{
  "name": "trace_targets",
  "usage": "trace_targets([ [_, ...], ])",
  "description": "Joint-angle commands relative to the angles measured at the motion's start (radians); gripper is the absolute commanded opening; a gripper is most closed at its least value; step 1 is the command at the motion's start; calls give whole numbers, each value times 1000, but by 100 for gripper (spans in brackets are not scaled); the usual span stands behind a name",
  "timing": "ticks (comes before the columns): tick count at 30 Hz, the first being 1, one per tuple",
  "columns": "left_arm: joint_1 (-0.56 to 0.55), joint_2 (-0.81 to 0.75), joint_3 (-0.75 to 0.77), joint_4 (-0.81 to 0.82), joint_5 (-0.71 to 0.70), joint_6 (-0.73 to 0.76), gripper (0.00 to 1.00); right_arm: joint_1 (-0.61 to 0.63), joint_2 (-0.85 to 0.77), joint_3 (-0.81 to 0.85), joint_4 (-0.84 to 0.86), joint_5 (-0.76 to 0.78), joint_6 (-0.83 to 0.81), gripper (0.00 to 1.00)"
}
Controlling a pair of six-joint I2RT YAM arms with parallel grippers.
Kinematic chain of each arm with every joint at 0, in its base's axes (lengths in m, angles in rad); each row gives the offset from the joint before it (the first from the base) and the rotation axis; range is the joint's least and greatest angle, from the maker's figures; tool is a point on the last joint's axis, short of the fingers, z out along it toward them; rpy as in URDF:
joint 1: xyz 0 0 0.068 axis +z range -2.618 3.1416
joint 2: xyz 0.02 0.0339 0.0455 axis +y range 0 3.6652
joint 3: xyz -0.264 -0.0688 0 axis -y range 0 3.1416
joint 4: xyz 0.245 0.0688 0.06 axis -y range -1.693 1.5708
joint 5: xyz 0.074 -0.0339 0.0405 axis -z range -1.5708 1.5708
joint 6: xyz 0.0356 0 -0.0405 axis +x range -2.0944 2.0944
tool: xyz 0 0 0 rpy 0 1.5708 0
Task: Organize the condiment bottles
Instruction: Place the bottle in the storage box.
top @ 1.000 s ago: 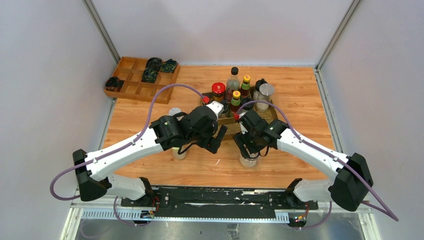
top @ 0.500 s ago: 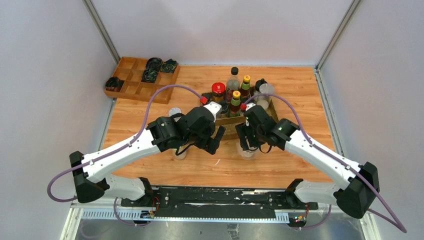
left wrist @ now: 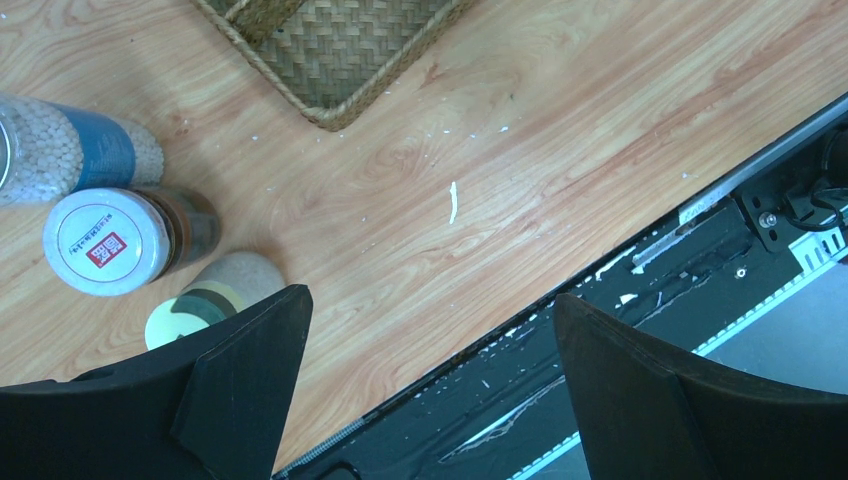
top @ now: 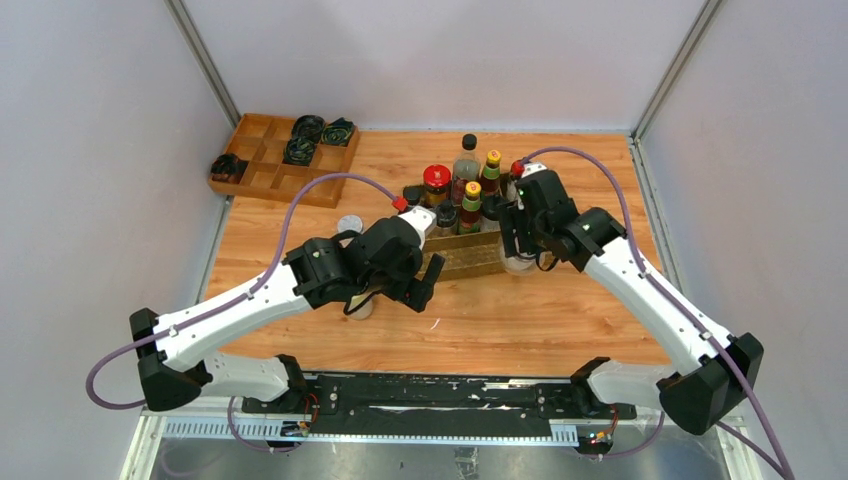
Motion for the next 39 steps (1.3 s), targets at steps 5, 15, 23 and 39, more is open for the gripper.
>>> trace_targets([
  [5, -5, -59, -27, -2, -1, -13, 96, -209, 75, 52, 103, -53, -125, 59],
  [15, -5, -81, -36, -24, 4, -22, 96, -331, 249, 52, 283, -174, -199, 59],
  [23, -5, -93, -46, -40, -9, -14, 96, -354, 408, 101, 325, -211, -216, 59],
  [39, -2, -47, -15, -39, 0, 11, 96, -356, 390, 28, 314, -261, -196, 87],
])
